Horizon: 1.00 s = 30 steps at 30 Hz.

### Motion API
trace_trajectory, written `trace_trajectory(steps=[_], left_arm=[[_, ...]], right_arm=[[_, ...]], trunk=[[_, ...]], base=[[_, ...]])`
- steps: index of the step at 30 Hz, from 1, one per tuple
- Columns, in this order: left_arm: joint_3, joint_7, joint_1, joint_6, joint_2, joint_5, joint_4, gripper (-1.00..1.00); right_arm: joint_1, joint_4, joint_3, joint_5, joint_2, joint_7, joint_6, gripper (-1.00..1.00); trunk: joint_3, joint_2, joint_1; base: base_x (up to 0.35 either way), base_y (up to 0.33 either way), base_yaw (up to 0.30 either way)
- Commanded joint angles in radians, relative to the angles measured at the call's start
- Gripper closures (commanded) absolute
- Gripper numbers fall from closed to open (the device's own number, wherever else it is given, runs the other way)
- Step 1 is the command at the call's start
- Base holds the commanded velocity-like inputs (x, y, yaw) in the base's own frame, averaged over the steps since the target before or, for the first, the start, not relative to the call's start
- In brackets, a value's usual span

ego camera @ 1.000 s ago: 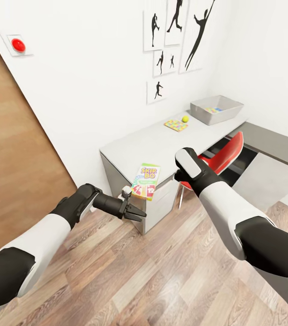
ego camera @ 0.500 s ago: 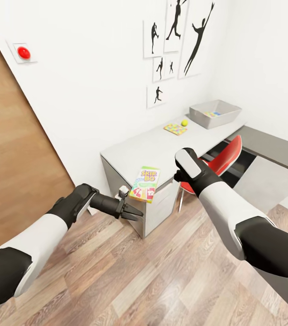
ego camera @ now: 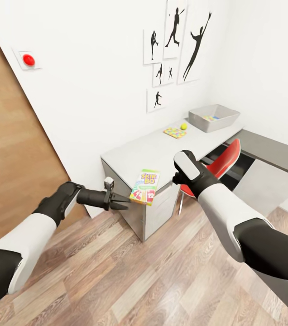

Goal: Put all the toys in the child's room - the three board games (two on the bed and one on the table), the two jigsaw puzzles on the table, and the tennis ball on the table - inside the toy box on the table in the child's room.

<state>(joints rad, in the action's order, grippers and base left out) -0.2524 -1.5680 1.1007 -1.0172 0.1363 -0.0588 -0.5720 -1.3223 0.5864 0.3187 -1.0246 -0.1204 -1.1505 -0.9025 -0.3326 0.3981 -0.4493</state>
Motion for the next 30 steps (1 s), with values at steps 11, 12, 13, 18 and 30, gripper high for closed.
trace_trajectory(steps=[11, 12, 13, 18, 30], left_arm=[[0.006, -0.003, 0.0, -0.011, 0.019, -0.006, 0.007, -1.0], [0.006, -0.003, 0.0, -0.011, 0.019, -0.006, 0.007, -1.0], [0.006, -0.003, 0.0, -0.011, 0.02, -0.006, 0.007, -1.0], [0.007, -0.003, -0.001, -0.012, 0.026, -0.006, 0.009, -1.0], [0.007, -0.003, -0.001, -0.012, 0.049, -0.007, 0.01, -1.0]], right_arm=[[0.087, 0.005, 0.004, -0.007, -0.001, 0.057, 0.015, -1.0], [0.093, 0.005, 0.004, -0.006, -0.001, 0.068, 0.02, -1.0], [0.099, 0.006, 0.005, -0.005, -0.001, 0.078, 0.025, -1.0], [0.133, 0.006, 0.006, 0.0, -0.002, 0.127, 0.049, -1.0], [0.245, 0.01, 0.004, 0.001, 0.003, 0.139, 0.07, -1.0]], trunk=[[0.016, 0.002, -0.001], [0.018, 0.002, -0.001], [0.02, 0.002, -0.001], [0.028, 0.002, -0.001], [0.048, 0.002, -0.001]], base=[[0.0, 0.0, 0.0], [0.0, 0.0, 0.0], [0.0, 0.0, 0.0], [0.0, 0.0, 0.0], [0.0, 0.0, 0.0]])
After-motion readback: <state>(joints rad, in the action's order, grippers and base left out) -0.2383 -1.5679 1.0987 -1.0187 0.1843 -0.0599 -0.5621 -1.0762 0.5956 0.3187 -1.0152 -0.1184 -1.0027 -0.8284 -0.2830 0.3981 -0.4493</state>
